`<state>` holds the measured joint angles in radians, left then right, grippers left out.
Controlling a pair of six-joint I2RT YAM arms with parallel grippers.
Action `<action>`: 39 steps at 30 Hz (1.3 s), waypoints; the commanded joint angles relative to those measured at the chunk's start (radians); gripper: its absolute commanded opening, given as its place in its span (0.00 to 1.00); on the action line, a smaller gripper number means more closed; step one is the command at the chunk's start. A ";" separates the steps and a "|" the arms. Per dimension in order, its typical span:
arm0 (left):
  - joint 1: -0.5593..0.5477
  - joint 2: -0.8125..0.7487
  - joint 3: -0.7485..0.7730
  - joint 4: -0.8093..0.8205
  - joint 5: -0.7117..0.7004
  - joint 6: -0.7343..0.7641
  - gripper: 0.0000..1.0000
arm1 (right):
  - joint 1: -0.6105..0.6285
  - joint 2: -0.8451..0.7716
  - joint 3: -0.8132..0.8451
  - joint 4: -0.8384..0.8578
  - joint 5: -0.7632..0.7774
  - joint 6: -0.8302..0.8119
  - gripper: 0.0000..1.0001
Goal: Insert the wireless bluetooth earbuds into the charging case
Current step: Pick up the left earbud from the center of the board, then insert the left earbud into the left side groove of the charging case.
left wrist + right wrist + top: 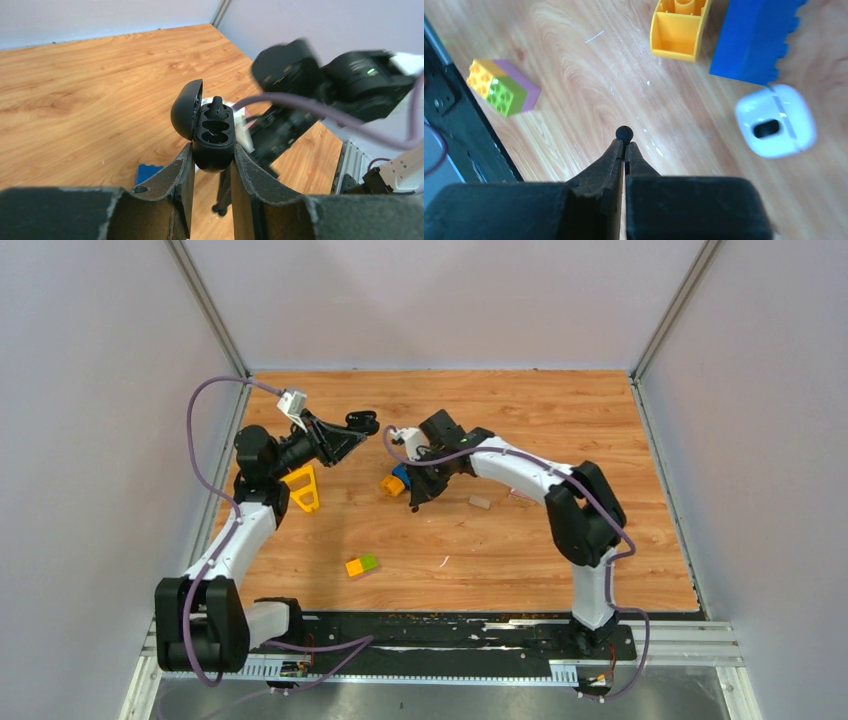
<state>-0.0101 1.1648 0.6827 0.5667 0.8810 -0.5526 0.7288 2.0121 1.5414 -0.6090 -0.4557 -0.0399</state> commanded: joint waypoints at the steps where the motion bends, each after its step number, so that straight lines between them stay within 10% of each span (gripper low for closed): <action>1: 0.007 0.034 0.053 0.047 0.019 0.022 0.00 | -0.031 -0.184 -0.044 -0.024 -0.079 -0.261 0.00; 14: -0.142 0.073 0.078 -0.009 0.212 0.235 0.00 | -0.046 -0.380 0.356 -0.715 -0.118 -1.088 0.00; 28: -0.273 0.042 0.063 -0.140 0.349 0.533 0.00 | 0.072 -0.252 0.718 -0.813 -0.057 -0.962 0.00; 39: -0.326 0.020 -0.018 0.136 0.339 0.381 0.00 | 0.185 -0.232 0.721 -0.810 0.050 -0.934 0.00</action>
<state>-0.3218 1.2118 0.6910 0.5407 1.2125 -0.1047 0.8867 1.7855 2.2318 -1.4094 -0.4454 -0.9897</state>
